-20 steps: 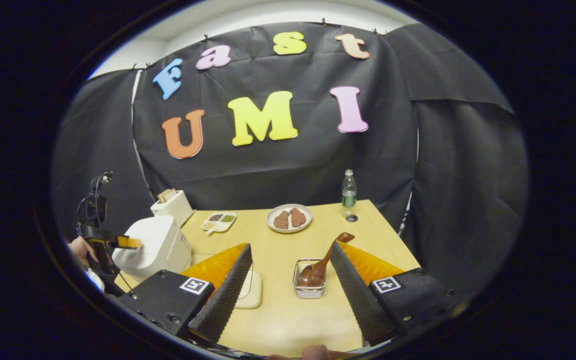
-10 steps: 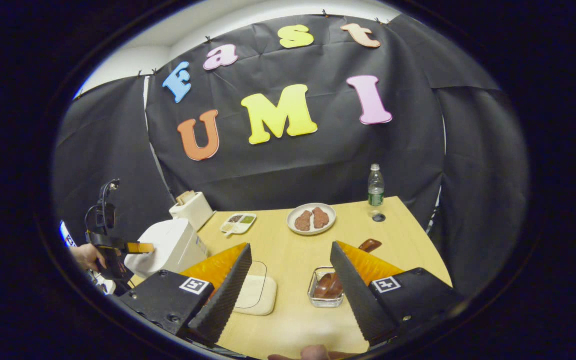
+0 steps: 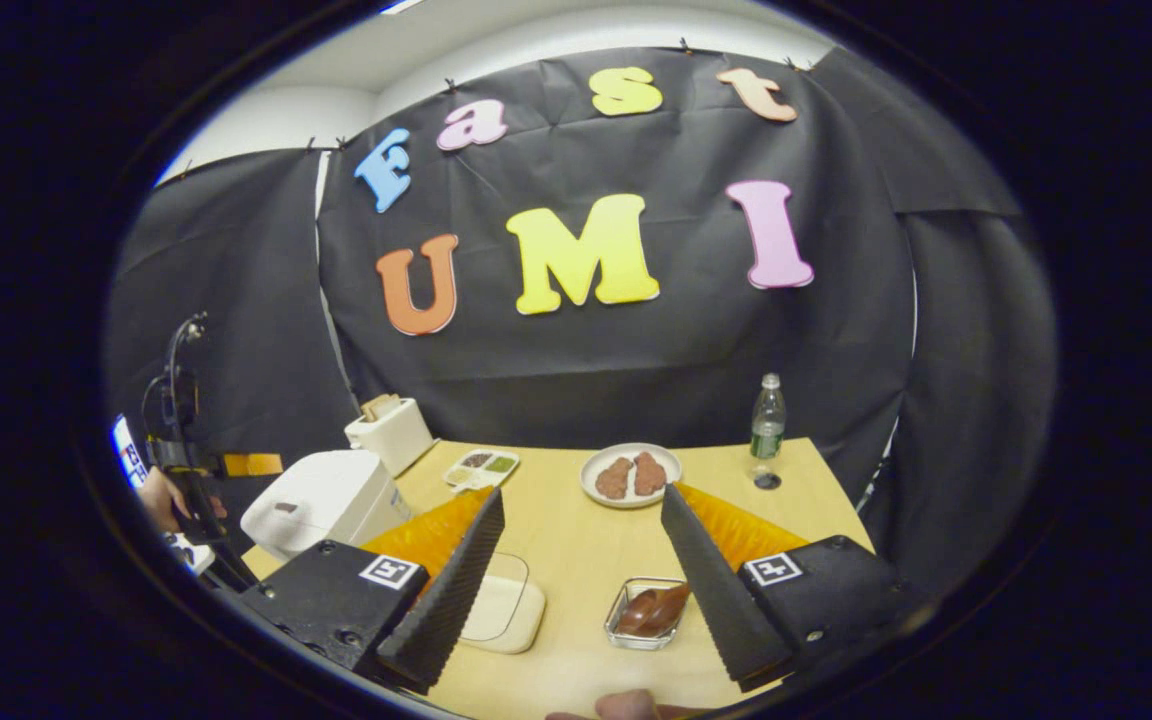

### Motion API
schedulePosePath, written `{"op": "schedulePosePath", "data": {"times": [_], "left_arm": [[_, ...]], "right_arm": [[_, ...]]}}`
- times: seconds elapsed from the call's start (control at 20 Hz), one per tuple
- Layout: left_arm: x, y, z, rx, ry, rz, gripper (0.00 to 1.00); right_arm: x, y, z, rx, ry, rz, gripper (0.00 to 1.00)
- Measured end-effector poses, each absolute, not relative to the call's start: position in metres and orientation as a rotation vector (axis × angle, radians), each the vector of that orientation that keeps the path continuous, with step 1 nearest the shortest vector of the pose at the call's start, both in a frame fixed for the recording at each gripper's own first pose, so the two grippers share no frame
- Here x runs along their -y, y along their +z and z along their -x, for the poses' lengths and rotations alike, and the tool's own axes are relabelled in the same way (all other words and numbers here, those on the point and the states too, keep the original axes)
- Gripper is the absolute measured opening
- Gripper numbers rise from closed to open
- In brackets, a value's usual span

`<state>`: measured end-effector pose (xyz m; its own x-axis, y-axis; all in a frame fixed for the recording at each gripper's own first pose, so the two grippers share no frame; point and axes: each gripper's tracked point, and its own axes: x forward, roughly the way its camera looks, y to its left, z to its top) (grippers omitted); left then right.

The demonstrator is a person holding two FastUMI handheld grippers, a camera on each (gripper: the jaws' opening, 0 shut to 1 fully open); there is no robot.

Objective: Close the left gripper, press the button to open the rice cooker; take a wooden spoon from the chopstick holder with the right hand, scoop a spoonful of rice and pour it into the rice cooker, then put the wooden spoon back into the chopstick holder.

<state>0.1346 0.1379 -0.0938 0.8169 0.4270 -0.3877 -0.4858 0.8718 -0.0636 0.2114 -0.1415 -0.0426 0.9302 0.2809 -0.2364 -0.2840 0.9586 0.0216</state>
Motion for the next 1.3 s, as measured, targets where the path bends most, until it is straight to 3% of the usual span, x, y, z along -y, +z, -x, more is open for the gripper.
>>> {"op": "schedulePosePath", "data": {"times": [0.45,0.95,1.3], "left_arm": [[-0.100,0.024,-0.040,-0.071,0.323,0.131,0.93],[-0.078,0.053,0.078,0.049,0.212,0.108,0.93],[-0.084,0.056,0.121,0.074,0.200,0.118,0.94]], "right_arm": [[0.043,0.040,-0.119,-0.050,0.245,0.058,1.00],[-0.050,0.065,0.011,0.034,0.243,0.071,0.99],[-0.081,0.059,0.060,0.058,0.250,0.091,1.00]]}}
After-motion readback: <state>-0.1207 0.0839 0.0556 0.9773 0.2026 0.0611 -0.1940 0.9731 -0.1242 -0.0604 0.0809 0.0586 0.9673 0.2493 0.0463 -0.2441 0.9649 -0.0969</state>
